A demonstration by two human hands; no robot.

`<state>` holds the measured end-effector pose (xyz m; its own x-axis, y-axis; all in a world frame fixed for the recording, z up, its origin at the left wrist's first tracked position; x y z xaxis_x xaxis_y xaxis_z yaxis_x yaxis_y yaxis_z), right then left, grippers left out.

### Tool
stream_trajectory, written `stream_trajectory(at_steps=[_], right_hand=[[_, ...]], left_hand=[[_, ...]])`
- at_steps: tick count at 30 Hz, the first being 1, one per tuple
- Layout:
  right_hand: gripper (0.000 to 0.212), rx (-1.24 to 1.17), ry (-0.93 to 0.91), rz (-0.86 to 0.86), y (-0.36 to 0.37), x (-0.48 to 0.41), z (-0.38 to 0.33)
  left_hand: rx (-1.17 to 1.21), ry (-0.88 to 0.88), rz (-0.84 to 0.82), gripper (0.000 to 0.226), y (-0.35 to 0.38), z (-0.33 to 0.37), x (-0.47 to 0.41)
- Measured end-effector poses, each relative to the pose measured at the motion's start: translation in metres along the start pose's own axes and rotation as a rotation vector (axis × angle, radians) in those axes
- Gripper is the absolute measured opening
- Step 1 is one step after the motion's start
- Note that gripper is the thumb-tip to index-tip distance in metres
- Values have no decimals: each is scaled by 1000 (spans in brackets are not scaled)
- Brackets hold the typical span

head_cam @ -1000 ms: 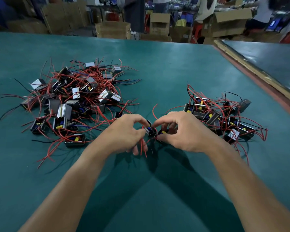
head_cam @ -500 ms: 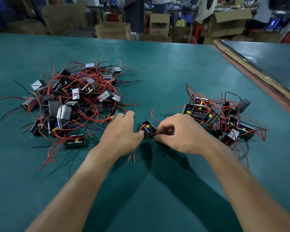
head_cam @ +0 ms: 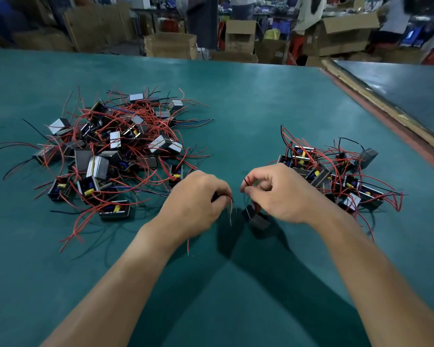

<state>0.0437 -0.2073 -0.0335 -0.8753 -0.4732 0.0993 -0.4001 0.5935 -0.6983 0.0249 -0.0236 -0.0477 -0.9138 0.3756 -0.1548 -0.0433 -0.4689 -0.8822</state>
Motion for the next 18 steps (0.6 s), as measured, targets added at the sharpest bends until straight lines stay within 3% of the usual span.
stream_trajectory(at_steps=[7, 10, 18], right_hand=[[17, -45, 22, -86, 4, 2, 0], [18, -88, 22, -83, 2, 2, -2], [16, -103, -23, -88, -1, 3, -5]], left_hand=[[53, -208, 124, 17, -6, -4, 1], [123, -204, 135, 10, -7, -3, 1], [284, -111, 154, 18, -10, 0, 1]])
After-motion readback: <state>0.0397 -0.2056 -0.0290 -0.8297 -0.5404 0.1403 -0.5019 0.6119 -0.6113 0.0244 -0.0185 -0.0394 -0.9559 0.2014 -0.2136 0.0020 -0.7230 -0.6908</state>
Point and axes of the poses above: each hand's wrist, its own x-axis away from the middle knuckle, its own y-axis out of the palm, z = x × y, the point moved 1 cm from there along -x, towards the middle knuckle, and after that the axes turned 10 degrees about -z, right-handed, at the moved point
